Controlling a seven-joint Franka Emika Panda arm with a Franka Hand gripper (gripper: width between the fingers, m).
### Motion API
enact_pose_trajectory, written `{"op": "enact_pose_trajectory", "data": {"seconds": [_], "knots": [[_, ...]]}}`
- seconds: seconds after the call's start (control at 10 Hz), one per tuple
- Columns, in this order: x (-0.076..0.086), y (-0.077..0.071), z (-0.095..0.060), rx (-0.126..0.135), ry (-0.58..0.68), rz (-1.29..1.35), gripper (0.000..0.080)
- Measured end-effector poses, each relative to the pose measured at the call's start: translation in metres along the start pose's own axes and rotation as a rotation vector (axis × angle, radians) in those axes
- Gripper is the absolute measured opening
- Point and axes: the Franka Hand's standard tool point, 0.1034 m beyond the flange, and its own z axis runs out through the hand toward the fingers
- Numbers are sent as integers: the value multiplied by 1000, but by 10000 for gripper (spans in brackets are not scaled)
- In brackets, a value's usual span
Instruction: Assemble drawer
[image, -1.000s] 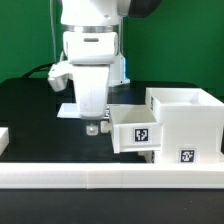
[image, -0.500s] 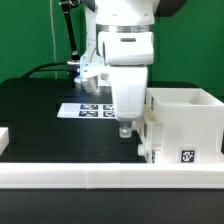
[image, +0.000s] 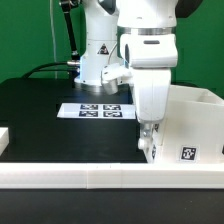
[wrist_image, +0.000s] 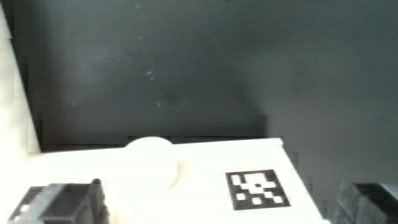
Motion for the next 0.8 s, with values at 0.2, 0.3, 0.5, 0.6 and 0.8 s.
{"op": "enact_pose_trajectory", "data": {"seconds": [0.2,0.3,0.5,0.6,0.8], "knots": [[-1,-1,-1,15,-4,-2,649],[-2,-1,0,22,-5,-8,649],[-4,0,0,21,-6,-12,649],[-13,-2,0,23,-10,-4,649],[-45,-4,-9,32,-21,-45,649]]}}
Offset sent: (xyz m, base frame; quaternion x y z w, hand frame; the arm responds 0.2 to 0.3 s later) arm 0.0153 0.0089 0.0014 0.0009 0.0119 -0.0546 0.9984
